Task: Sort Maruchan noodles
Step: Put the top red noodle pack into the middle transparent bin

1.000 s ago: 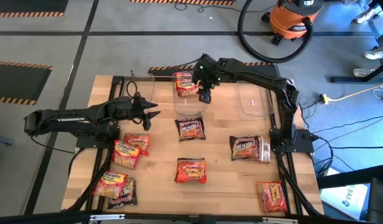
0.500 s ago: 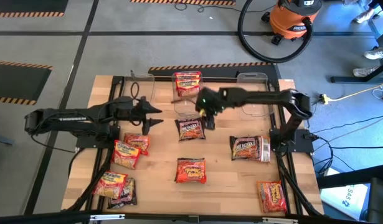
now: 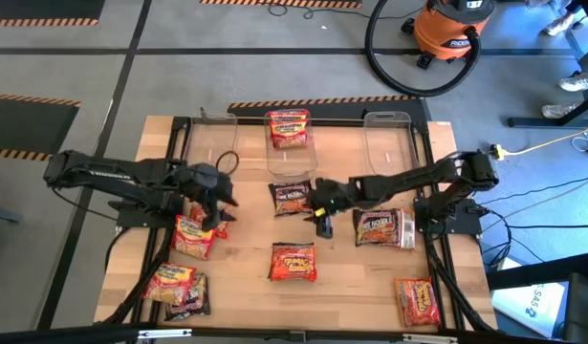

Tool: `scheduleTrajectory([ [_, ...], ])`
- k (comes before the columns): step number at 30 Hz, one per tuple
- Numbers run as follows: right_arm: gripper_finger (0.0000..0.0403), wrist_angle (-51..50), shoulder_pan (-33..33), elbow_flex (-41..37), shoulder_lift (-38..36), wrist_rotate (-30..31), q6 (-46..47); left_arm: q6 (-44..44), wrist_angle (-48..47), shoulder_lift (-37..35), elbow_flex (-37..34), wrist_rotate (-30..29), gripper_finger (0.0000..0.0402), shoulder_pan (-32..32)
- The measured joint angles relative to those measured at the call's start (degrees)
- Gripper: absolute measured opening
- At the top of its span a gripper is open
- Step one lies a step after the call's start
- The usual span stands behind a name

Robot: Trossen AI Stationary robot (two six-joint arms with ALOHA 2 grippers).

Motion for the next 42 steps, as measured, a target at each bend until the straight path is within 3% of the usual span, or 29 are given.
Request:
scheduleTrajectory([
  [5, 0.0182, 2.6, 2.9, -0.6, 0.0, 4.9, 0.9, -8.4, -16.3, 0.4, 1.6, -0.2, 0.0232, -3.9],
  [10, 0.0182, 4.2, 3.4, -0.6, 0.0, 6.4, 0.9, -13.4, -25.2, 0.4, -0.3, -0.7, 0.0232, -6.0],
  [21, 0.0182, 5.5, 3.4, -0.6, 0.0, 6.0, 1.0, -13.2, -24.9, 1.9, -5.1, -0.2, 0.0232, -6.8],
  [35, 0.0182, 5.8, 3.4, -0.6, 0.0, 6.0, 1.2, -6.6, -24.5, 16.1, -5.1, 3.1, 0.023, -6.8],
  [42, 0.0182, 5.8, 3.4, -0.6, 0.0, 6.0, 0.9, -6.6, -22.2, 18.0, -5.0, 5.3, 0.0185, -6.8],
])
